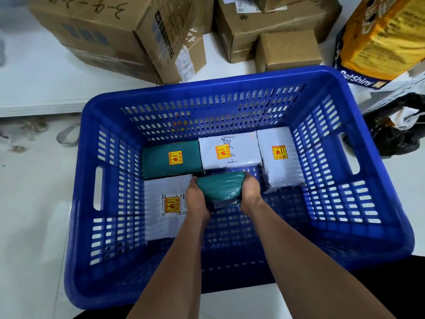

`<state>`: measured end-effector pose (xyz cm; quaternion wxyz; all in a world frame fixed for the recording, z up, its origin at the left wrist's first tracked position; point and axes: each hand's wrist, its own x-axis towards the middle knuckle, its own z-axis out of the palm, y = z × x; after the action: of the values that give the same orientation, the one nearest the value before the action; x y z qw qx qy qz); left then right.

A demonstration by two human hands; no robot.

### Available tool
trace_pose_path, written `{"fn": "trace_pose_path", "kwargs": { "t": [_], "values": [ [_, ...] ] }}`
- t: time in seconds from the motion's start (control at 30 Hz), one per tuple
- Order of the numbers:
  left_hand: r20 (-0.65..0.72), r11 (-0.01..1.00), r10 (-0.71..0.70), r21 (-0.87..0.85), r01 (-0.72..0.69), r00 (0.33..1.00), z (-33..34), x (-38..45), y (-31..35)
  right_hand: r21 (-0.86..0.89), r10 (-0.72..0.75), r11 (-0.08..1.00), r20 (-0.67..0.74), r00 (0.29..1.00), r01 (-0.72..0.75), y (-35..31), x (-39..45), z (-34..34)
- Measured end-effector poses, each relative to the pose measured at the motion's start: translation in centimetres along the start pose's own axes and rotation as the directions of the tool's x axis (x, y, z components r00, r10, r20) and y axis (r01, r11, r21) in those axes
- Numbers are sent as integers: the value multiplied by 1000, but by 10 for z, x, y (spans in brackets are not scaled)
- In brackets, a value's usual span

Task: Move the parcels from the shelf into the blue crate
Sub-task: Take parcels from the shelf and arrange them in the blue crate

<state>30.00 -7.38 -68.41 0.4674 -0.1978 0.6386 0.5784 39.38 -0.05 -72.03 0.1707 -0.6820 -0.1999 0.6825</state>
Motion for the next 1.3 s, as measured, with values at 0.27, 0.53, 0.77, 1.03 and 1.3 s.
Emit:
{"fn": "trace_pose_path", "kwargs": {
  "t": [0.27, 0.53, 0.77, 1.03, 1.3],
  "values": [
    [-38, 996, -52, -81, 49, 998, -5, 1, -4, -29, 0, 1000, 26, 1000, 1, -8, -31, -2],
    [-162, 992, 81, 111, -63, 983, -10, 4, -14, -512, -374, 842, -327, 868, 170, -41, -43, -21],
    [-122, 985, 101, 154, -82, 987, -12, -2, -5, -694, -317, -242, 717, 621, 678, -78, -54, 8],
    [608, 12, 546, 683, -731, 577, -32, -27, 39, -833, -395, -252, 554, 733, 493, -41, -60, -9],
    [657, -227, -107, 715, -661, 747, -14, -26, 56, -847, -393, -293, 530, 751, 444, -33, -76, -5]
  ]
}}
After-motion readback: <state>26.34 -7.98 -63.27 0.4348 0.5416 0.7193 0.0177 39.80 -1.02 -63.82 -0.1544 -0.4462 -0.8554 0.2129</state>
